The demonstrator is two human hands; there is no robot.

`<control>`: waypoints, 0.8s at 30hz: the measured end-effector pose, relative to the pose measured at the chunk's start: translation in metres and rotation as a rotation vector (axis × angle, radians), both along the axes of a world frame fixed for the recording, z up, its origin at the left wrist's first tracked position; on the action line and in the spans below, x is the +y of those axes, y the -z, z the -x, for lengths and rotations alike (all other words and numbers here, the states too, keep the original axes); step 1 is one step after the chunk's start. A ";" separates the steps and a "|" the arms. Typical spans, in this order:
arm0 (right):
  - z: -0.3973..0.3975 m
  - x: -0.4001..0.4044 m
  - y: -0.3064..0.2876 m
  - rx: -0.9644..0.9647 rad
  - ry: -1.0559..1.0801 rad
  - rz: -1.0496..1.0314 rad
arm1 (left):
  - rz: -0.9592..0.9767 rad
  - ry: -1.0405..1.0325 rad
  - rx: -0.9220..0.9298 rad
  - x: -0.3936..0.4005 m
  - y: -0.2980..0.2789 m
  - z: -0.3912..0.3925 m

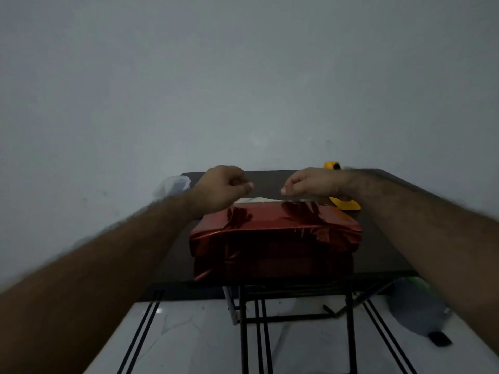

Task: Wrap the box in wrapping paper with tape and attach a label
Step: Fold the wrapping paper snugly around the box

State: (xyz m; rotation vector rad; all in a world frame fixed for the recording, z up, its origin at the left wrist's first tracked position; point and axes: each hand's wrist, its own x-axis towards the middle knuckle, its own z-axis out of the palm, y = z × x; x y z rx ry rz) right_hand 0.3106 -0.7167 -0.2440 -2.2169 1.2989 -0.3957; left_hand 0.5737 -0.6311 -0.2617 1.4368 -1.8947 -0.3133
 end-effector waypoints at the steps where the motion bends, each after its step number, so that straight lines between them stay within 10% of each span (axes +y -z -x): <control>1: 0.002 -0.012 0.004 0.000 0.065 0.067 | -0.009 -0.050 -0.009 -0.011 -0.002 -0.005; 12: 0.015 -0.105 0.039 0.489 0.038 0.127 | -0.309 -0.028 -0.665 -0.118 0.024 -0.022; 24: 0.000 -0.128 0.046 0.543 0.019 0.106 | -0.226 -0.052 -0.530 -0.152 0.032 -0.040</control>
